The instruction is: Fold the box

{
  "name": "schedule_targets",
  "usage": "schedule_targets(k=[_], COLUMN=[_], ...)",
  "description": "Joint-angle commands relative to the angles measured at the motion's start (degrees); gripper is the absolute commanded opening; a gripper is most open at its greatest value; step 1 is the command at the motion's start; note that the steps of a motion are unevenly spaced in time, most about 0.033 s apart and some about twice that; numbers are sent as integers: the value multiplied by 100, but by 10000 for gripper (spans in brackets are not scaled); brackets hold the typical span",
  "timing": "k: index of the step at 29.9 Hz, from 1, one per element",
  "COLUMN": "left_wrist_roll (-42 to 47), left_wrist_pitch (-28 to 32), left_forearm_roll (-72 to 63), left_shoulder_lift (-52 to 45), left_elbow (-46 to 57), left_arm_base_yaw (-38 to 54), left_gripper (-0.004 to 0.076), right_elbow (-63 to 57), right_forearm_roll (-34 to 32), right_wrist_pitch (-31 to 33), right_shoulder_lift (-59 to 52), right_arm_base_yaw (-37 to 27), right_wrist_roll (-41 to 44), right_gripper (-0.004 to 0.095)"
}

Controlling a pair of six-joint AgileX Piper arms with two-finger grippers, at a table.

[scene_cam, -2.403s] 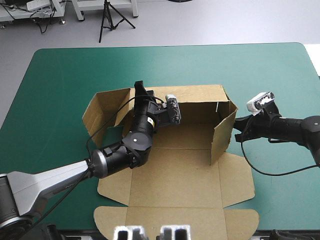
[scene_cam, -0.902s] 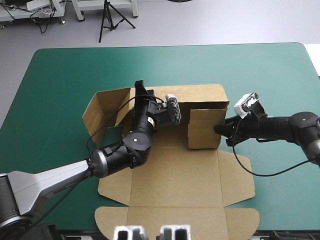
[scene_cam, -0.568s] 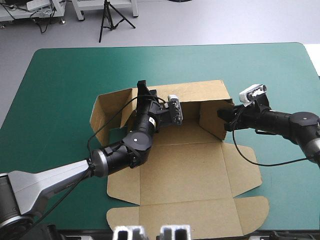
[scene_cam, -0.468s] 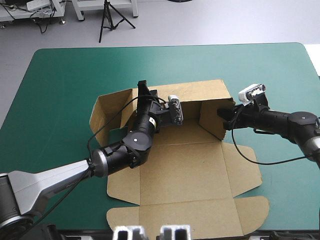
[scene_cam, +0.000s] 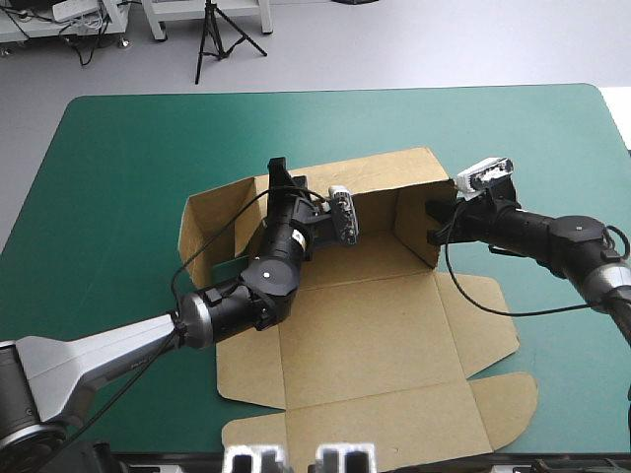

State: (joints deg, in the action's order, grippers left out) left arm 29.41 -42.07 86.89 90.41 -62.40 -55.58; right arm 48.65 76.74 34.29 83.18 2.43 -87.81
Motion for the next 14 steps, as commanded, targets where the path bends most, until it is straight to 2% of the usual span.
schedule_targets(k=[1, 10, 14], left_wrist_roll=[115, 115, 125], left_wrist_pitch=[107, 185, 430], left_forearm_roll=[355, 959, 1025], left_shoulder_lift=[-221, -221, -221], left_elbow=[-140, -140, -140], left_arm_base_yaw=[-67, -67, -67], left_gripper=[45, 343, 368], right_elbow=[70, 70, 70], right_forearm_roll=[-276, -359, -359], right_wrist_pitch=[241, 262, 265], right_shoulder_lift=[-13, -13, -13], right_arm_base_yaw=[102, 102, 102], right_wrist_roll=[193, 218, 244], right_gripper=[-9, -9, -9])
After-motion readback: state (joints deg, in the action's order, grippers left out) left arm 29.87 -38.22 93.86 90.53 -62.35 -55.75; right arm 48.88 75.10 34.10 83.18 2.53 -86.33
